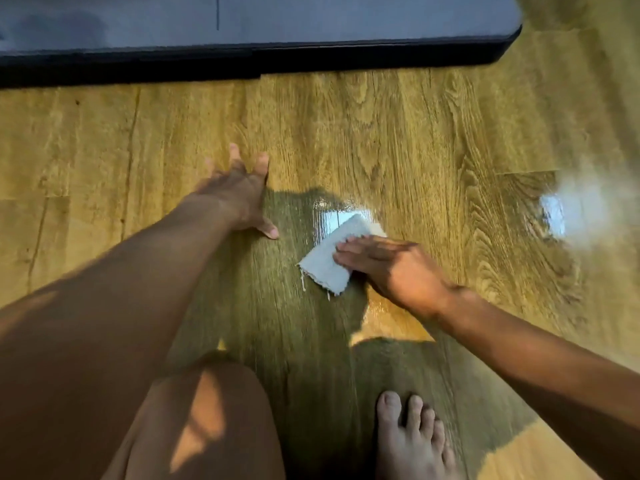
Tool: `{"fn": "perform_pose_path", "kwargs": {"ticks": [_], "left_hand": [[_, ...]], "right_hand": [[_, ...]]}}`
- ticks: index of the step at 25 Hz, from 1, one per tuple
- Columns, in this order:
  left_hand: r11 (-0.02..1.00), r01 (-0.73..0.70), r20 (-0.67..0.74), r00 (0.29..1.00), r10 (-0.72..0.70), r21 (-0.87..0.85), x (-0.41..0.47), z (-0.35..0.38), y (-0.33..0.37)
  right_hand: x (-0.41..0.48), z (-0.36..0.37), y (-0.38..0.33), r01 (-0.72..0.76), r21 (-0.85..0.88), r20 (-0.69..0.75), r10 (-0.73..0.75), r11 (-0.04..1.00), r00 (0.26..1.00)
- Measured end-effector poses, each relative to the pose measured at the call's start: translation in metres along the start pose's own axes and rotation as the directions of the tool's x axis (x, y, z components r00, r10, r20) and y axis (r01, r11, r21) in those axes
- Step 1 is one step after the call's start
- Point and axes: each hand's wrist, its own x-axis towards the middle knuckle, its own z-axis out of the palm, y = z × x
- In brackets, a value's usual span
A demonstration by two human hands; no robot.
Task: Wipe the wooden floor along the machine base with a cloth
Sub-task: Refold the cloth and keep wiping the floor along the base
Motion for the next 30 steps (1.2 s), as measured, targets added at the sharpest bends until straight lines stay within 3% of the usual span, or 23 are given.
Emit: {"fn": "perform_pose_path", "kwargs": {"ticks": [2,5,7,9,12,14,16,18,20,24,26,28,30], "left_hand": [[0.997,-0.051,0.001,0.999,0.051,0.058,0.001,-0.003,0.004],[0.996,-0.072,0.062,0.996,0.069,0.043,0.005,-0.007,0.011],[0.997,-0.060,0.091,0.994,0.055,0.056,0.006,-0.010,0.014],[0.996,-0.058,0.098,0.994,0.051,0.065,0.007,-0.012,0.017],[0.998,-0.060,0.098,0.994,0.057,0.032,0.004,-0.015,0.018],[0.997,-0.067,0.087,0.994,0.063,0.043,0.003,-0.013,0.017],[0.994,-0.090,0.076,0.994,0.085,0.064,0.003,-0.011,0.018],[0.992,-0.105,0.072,0.992,0.100,0.074,0.004,-0.010,0.021],[0.995,-0.082,0.083,0.994,0.078,0.050,0.004,-0.012,0.022],[0.998,-0.068,0.073,0.995,0.068,0.000,0.003,-0.013,0.021],[0.997,-0.078,0.066,0.995,0.078,0.000,0.003,-0.011,0.020],[0.997,-0.076,0.065,0.995,0.077,-0.010,0.005,-0.010,0.021],[0.998,-0.061,0.074,0.995,0.062,-0.021,0.007,-0.010,0.019]], "right_hand": [[-0.019,0.011,-0.010,-0.020,-0.038,-0.059,0.018,0.999,0.998],[-0.083,0.016,-0.026,0.209,0.009,0.048,-0.209,0.978,0.977],[-0.081,0.007,-0.010,0.256,0.012,0.079,-0.256,0.967,0.963],[-0.039,-0.001,0.009,0.057,-0.030,0.027,-0.056,0.998,0.998],[0.012,0.001,0.021,-0.279,-0.014,-0.069,0.277,0.960,0.958],[-0.004,0.013,0.011,-0.229,-0.019,-0.115,0.226,0.973,0.967],[-0.041,0.022,0.002,0.012,-0.027,-0.126,-0.016,1.000,0.992],[-0.042,0.015,0.021,0.158,-0.048,-0.061,-0.161,0.986,0.985],[0.001,0.005,0.046,0.083,-0.086,-0.076,-0.090,0.993,0.993],[0.077,-0.002,0.065,-0.293,-0.047,-0.211,0.277,0.955,0.937],[0.057,0.011,0.049,-0.298,-0.001,-0.198,0.292,0.955,0.936],[0.031,0.017,0.033,-0.207,-0.064,-0.175,0.193,0.976,0.965],[0.051,0.005,0.041,-0.245,-0.091,-0.115,0.234,0.965,0.965]]}}
